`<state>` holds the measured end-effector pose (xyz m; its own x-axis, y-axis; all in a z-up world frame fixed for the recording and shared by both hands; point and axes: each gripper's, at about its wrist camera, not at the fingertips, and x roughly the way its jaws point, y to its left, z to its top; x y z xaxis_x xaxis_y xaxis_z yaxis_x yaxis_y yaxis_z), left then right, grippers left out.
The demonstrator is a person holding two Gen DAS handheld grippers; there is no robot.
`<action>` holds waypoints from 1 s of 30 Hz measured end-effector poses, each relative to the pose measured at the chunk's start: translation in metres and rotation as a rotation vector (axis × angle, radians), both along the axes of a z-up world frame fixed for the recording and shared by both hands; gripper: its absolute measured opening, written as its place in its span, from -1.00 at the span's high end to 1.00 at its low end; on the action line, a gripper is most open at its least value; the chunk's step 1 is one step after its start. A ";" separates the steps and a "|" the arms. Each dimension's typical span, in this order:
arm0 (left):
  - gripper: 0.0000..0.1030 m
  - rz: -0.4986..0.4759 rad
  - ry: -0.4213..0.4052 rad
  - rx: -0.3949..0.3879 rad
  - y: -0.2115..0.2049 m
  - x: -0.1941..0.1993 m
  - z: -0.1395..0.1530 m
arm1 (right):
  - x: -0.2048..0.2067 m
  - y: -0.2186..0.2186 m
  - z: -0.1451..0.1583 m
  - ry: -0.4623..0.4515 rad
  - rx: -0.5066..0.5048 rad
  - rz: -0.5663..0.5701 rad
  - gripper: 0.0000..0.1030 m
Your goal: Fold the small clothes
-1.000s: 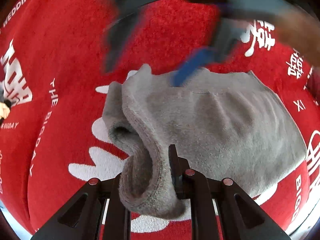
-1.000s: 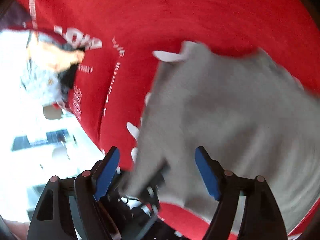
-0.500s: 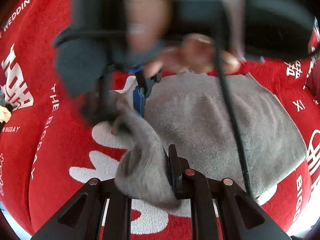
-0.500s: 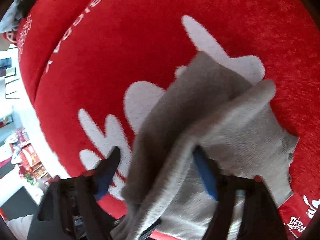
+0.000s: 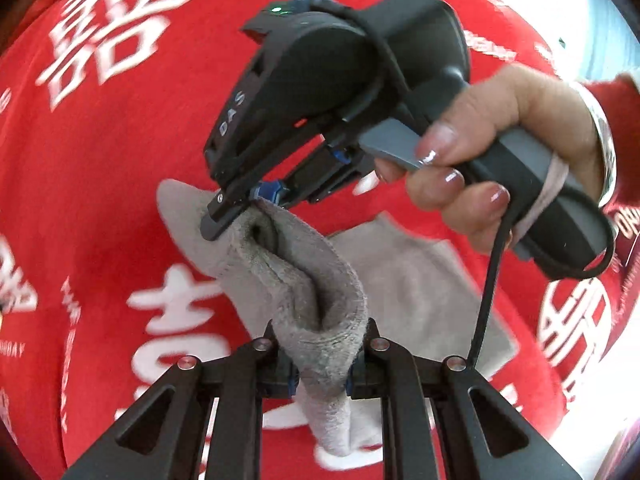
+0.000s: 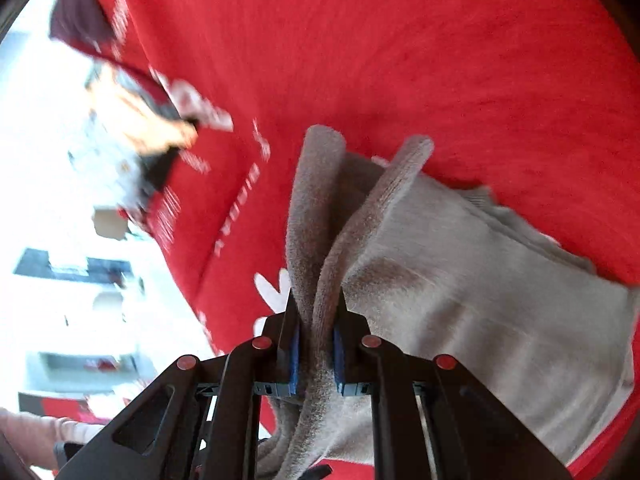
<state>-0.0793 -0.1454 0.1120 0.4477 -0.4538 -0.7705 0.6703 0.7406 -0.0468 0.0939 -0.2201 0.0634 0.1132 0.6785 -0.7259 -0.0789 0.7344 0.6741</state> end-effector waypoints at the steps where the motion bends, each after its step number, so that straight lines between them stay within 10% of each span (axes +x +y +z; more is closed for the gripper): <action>1: 0.68 -0.030 -0.006 -0.008 -0.012 -0.005 0.005 | -0.010 -0.021 0.008 -0.022 0.018 -0.038 0.73; 8: 0.68 -0.229 0.020 -0.018 -0.105 -0.044 -0.003 | -0.086 -0.148 0.015 -0.070 0.078 -0.260 0.73; 22: 0.67 -0.353 0.181 0.146 -0.178 -0.092 -0.105 | -0.160 -0.229 -0.139 0.133 -0.018 -0.501 0.58; 26: -0.31 -0.295 0.181 0.184 -0.168 -0.087 -0.089 | -0.170 -0.236 -0.138 0.160 -0.065 -0.513 0.10; 30: -0.32 -0.250 0.203 0.163 -0.147 -0.079 -0.064 | -0.180 -0.238 -0.119 0.188 -0.116 -0.541 0.03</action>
<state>-0.1582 -0.2920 0.0476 0.1690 -0.3939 -0.9035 0.8209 0.5636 -0.0921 -0.0865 -0.4577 -0.0556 0.2838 0.4749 -0.8330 0.4411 0.7067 0.5532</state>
